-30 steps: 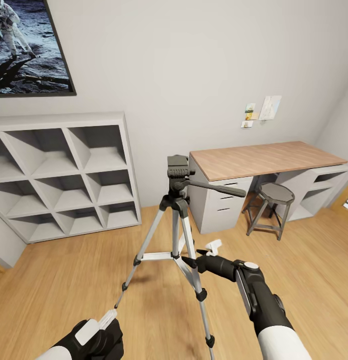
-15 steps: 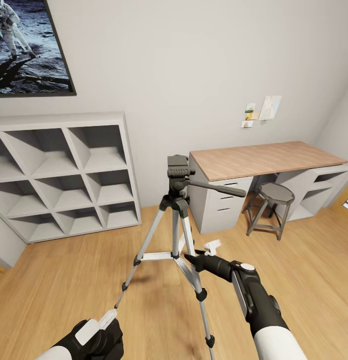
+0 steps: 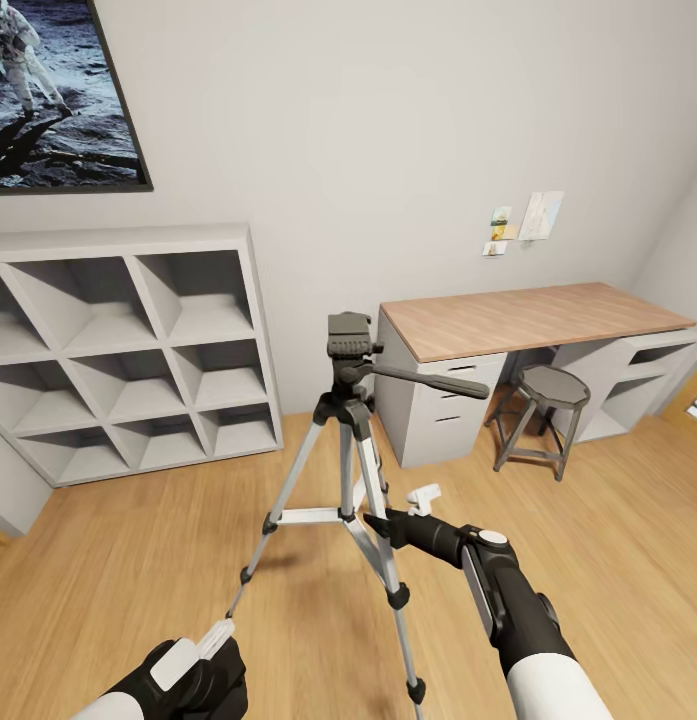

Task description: Attach the digital camera to the camera tripod in the bedroom.

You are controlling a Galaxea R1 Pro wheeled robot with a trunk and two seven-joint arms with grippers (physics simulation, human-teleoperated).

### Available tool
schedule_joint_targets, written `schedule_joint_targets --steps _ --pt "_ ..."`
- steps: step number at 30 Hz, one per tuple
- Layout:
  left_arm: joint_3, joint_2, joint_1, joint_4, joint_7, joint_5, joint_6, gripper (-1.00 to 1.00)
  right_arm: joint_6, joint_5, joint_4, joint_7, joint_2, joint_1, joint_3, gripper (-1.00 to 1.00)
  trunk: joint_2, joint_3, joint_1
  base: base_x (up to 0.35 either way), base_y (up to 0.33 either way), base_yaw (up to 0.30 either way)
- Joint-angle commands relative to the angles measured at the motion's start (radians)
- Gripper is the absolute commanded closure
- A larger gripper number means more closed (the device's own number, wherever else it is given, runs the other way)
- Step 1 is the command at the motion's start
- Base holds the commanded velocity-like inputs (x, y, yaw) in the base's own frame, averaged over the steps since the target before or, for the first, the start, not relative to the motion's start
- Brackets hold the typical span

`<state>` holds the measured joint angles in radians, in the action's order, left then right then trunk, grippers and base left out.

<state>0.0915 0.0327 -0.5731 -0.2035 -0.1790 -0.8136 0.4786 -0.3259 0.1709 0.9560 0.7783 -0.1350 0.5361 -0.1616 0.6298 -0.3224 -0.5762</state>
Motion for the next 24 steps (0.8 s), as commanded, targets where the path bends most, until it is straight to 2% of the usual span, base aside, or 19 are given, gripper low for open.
schedule_joint_targets --steps 1,11,20,22,24 --pt "0.008 0.0 0.0 -0.002 -0.007 -0.004 0.006 1.0 -0.005 0.009 0.001 0.007 -0.002 0.001 -0.005 1.0 0.001 -0.001 0.0 0.0 0.0 0.0" --pt "0.008 0.001 0.0 -0.003 -0.007 -0.004 0.006 1.0 0.037 0.012 0.006 0.006 0.007 0.001 -0.008 1.0 0.001 -0.001 0.0 0.0 0.0 0.0" --pt "0.009 0.007 -0.001 -0.032 -0.027 -0.002 0.008 1.0 0.039 0.012 0.012 -0.056 0.005 0.001 -0.007 1.0 0.001 -0.001 0.0 0.0 0.0 0.0" --pt "0.011 0.032 -0.001 -0.113 -0.044 0.002 0.02 1.0 0.039 0.012 0.011 -0.059 0.005 0.001 -0.007 1.0 0.001 -0.001 0.0 0.0 0.0 0.0" --pt "0.01 0.053 -0.001 -0.269 -0.051 0.02 0.063 1.0 0.039 0.017 0.008 -0.06 0.006 0.001 -0.007 1.0 0.001 -0.001 0.0 0.0 0.0 0.0"
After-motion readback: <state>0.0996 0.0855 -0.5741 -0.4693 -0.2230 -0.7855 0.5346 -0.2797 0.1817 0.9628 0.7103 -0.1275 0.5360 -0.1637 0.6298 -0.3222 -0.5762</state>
